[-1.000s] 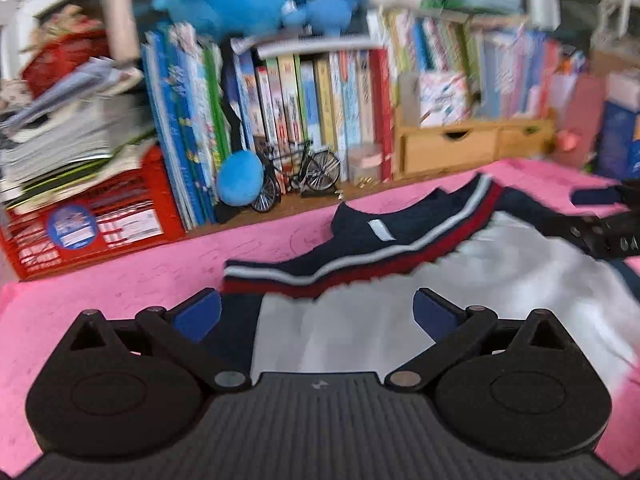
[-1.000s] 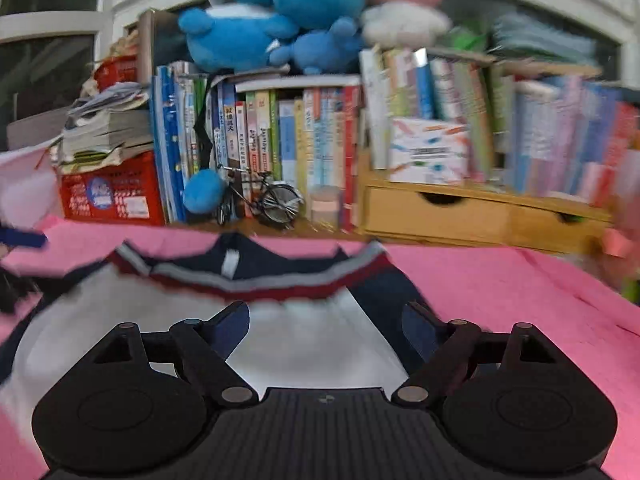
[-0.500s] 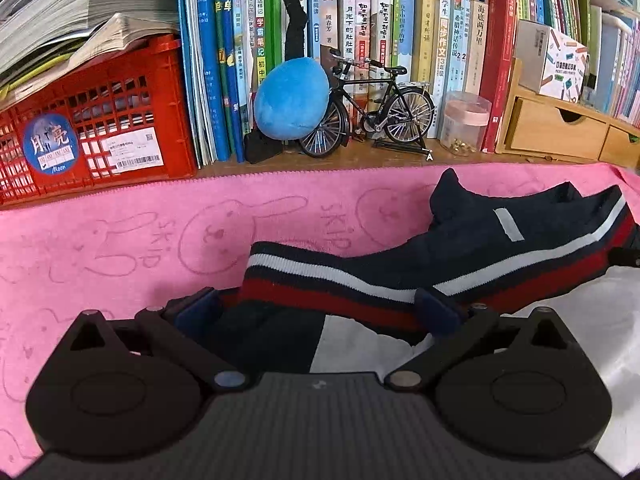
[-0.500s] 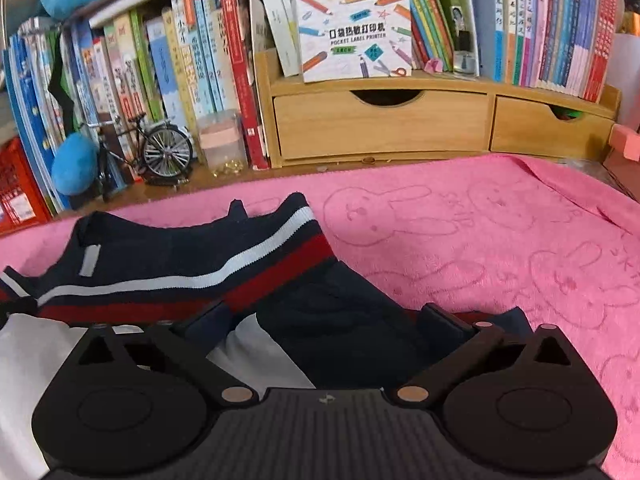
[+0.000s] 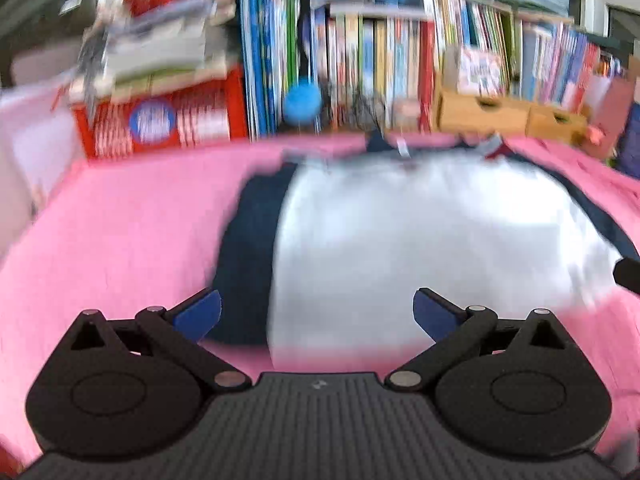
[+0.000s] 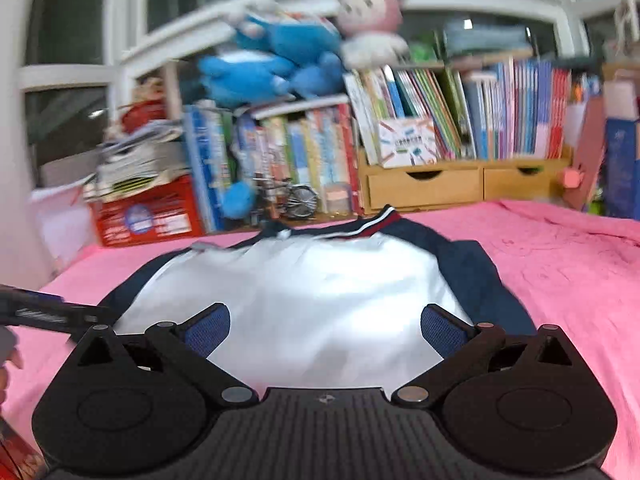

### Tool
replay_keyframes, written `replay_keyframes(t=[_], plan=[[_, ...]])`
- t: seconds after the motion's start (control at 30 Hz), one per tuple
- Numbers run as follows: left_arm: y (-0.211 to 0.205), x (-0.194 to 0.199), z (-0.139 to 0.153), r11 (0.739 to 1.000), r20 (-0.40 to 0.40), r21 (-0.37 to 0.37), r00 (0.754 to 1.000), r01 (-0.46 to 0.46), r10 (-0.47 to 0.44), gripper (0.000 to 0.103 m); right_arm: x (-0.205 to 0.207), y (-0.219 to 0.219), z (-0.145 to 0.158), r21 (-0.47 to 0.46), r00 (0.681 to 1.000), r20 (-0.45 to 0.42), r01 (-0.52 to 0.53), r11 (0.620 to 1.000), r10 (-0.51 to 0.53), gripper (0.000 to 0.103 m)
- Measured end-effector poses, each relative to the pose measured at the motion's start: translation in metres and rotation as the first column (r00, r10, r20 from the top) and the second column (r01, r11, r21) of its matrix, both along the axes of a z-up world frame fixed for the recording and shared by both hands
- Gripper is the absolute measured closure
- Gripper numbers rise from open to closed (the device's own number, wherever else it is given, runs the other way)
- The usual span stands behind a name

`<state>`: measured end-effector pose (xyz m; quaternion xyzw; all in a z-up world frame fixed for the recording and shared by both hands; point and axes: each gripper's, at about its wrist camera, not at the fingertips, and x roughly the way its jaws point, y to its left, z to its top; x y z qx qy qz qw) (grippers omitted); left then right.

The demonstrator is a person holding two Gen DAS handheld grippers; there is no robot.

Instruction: Fold clothes

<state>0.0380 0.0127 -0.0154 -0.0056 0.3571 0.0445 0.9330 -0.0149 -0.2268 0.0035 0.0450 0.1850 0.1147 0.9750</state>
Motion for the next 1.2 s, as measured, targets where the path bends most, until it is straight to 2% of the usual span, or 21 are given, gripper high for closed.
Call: replay_keyframes(t=[0.1, 0.17, 0.23, 0.37, 0.5, 1.2], plan=[[-0.009, -0.022, -0.018, 0.999, -0.074, -0.035, 0.997, -0.028, 0.025, 0.000, -0.035, 0.012, -0.013, -0.076, 1.000, 0.002, -0.011, 0.997, 0.011, 0.000], [-0.014, -0.029, -0.020, 0.999, -0.094, -0.015, 0.995, -0.041, 0.039, 0.000, -0.045, 0.021, -0.018, -0.140, 0.999, -0.030, -0.016, 0.990, 0.012, 0.000], [-0.018, -0.034, -0.018, 0.999, -0.093, 0.012, 0.994, -0.049, 0.050, 0.000, -0.051, 0.026, -0.018, -0.160, 0.999, -0.033, 0.007, 0.987, -0.013, 0.000], [-0.021, -0.041, -0.010, 0.999, -0.074, 0.023, 0.996, -0.047, 0.049, 0.000, -0.056, 0.021, -0.013, -0.083, 1.000, -0.024, -0.007, 0.996, 0.005, 0.000], [-0.025, -0.044, -0.014, 0.998, -0.079, 0.037, 0.996, -0.044, 0.046, 0.000, -0.055, 0.013, -0.015, -0.046, 0.999, -0.043, 0.011, 0.999, -0.013, 0.000], [-0.040, -0.035, -0.034, 0.998, -0.116, 0.063, 0.993, -0.009, 0.017, 0.000, -0.043, -0.008, -0.037, 0.019, 0.990, -0.126, 0.068, 0.997, -0.065, 0.000]])
